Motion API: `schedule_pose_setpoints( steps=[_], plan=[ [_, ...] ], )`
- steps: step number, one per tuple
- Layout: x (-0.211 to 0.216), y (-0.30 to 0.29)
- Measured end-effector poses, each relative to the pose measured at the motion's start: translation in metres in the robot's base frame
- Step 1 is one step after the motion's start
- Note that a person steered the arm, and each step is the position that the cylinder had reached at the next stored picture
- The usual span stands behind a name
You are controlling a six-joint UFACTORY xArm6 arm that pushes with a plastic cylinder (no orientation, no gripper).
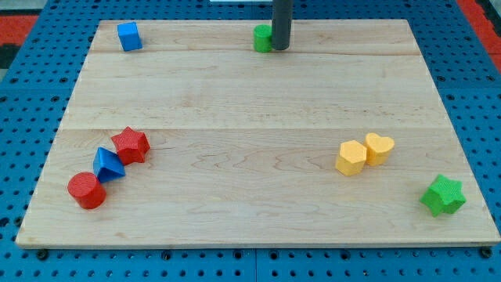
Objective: Push the green star to the center right
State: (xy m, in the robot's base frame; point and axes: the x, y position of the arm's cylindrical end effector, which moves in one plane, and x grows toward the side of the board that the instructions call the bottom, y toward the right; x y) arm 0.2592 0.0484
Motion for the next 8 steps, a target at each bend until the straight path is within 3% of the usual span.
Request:
schedule_pose_setpoints(
  steps=[1, 3, 4, 5, 6, 7, 8],
  plan=[
    [0.010, 0.018],
    [-0.011, -0.039],
    [0.045, 0.017],
    [0.109, 0.129],
    [0.136, 0.247],
    [0.231, 0.294],
    [0.297, 0.267]
  ],
)
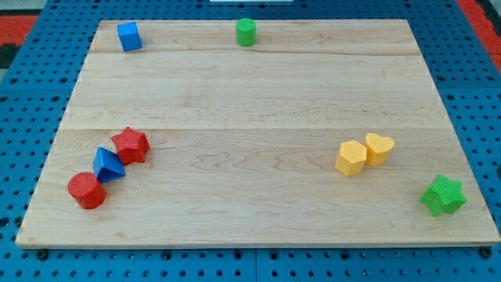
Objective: Push the green star to the center right
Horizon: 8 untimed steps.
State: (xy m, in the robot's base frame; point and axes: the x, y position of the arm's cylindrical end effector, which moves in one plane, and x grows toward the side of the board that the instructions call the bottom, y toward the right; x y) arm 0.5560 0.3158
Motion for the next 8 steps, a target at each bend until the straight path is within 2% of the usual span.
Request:
schedule_pose_setpoints(
  steps=[1, 2, 3, 5, 6, 7, 8],
  plan=[
    [0.012, -0.074],
    [0.023, -0.062],
    [0.042, -0.083],
    [-0.013, -0.161],
    [-0.026, -0.156],
    [-0.068, -0.149],
    [-0.051, -0.156]
  ],
)
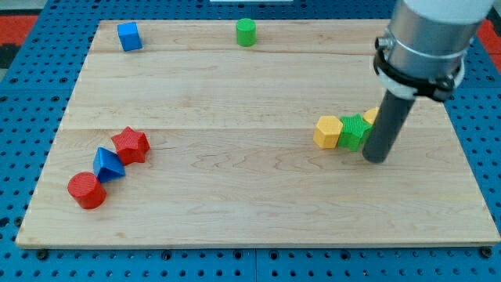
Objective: Push the green star to the center right
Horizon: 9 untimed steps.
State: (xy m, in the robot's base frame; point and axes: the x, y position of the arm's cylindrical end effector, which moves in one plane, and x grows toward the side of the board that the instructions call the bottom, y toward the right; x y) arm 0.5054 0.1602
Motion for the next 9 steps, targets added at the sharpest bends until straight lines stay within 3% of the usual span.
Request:
schedule_pose_setpoints(
  steps=[1, 2, 3, 4, 6, 7, 8, 9],
  plan=[
    [-0.044, -0.053],
    [-0.097, -0.044],
    [-0.109, -0.065],
    [-0.069, -0.089],
    [-0.067, -0.065],
    [-0.042, -0.068],
    [-0.062, -0.003],
    [-0.141, -0.010]
  ],
)
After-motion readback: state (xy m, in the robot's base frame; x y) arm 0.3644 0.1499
